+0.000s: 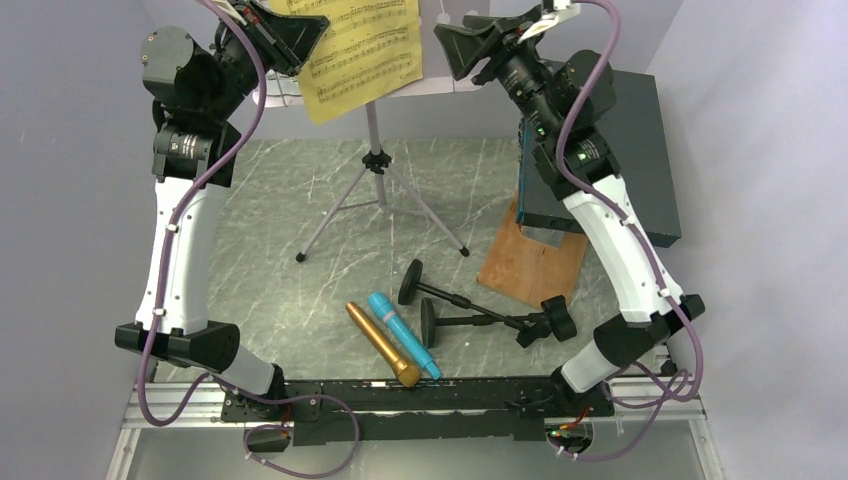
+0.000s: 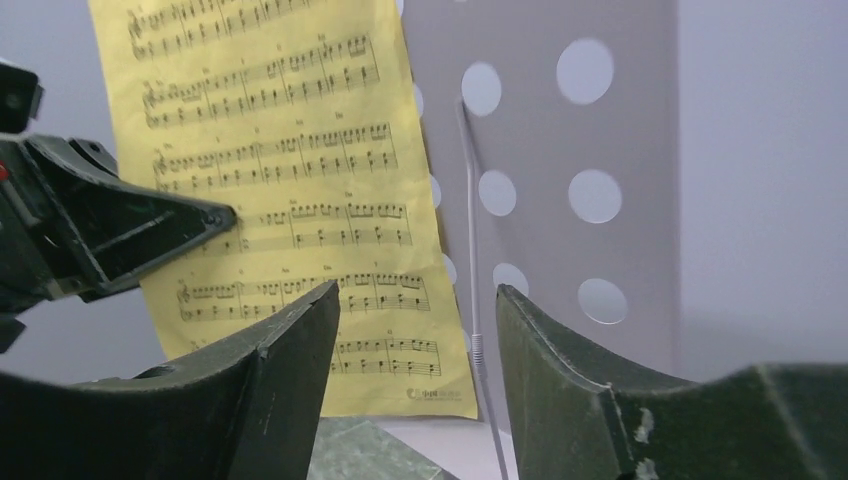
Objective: Set up the instrument practice props
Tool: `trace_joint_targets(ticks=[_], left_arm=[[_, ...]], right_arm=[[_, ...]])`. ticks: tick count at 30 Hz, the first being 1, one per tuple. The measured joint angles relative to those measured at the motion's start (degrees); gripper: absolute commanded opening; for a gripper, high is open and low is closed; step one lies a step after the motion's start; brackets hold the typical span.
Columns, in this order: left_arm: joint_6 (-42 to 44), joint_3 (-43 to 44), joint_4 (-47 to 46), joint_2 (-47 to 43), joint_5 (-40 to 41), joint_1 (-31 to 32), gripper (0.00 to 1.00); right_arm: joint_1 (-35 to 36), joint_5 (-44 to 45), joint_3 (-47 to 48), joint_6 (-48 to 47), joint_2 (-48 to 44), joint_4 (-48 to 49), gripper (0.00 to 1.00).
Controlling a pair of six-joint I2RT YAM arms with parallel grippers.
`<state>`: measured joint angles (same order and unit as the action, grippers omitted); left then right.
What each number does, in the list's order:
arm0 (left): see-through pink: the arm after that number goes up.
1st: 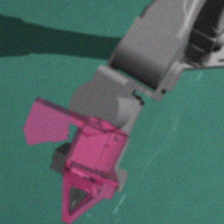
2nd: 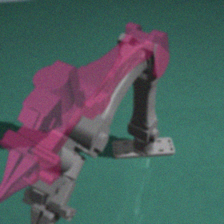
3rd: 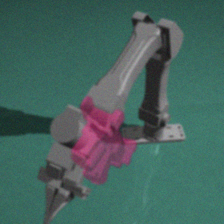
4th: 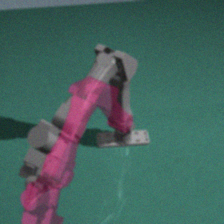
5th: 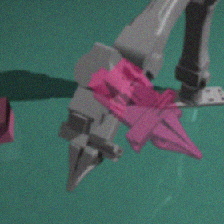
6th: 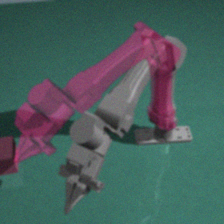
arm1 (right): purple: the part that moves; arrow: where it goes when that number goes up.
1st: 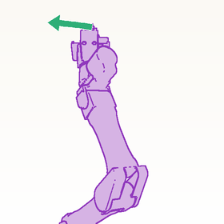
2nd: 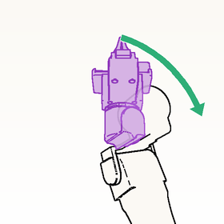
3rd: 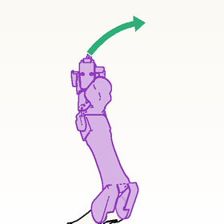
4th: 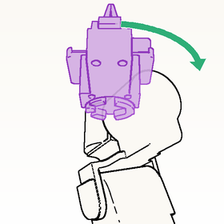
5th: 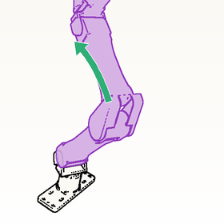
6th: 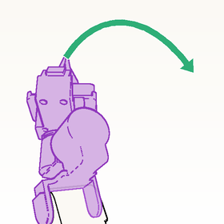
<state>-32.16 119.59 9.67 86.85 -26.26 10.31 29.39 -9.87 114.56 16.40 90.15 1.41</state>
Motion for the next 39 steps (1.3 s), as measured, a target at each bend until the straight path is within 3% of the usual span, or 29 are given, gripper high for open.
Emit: trace_joint_targets(ticks=[7, 14, 27, 36, 39], left_arm=[[-0.07, -0.70, -0.35, -0.02, -0.09, 0.00, 0.00], [-0.26, -0.74, -0.39, -0.02, -0.57, 0.00, 0.00], [-0.55, -0.74, -1.36, 0.00, -0.96, 0.00, 0.00], [-1.51, -0.72, -2.21, 0.39, -1.55, 0.00, 0.00], [-1.68, -0.57, -2.75, 1.18, -2.10, 0.00, 0.00]], right_arm=[[-0.63, 0.59, 0.07, 1.95, -2.67, -0.07, 0.69], [-3.19, -1.20, 6.58, 5.20, 1.64, -2.12, 0.68], [-4.28, -6.67, 11.50, 7.19, 9.81, -3.82, 0.37], [-4.35, -7.67, 12.13, 7.17, 10.45, -3.17, 0.02], [-4.35, -7.89, 11.63, 7.15, 10.34, -1.99, 0.00]])
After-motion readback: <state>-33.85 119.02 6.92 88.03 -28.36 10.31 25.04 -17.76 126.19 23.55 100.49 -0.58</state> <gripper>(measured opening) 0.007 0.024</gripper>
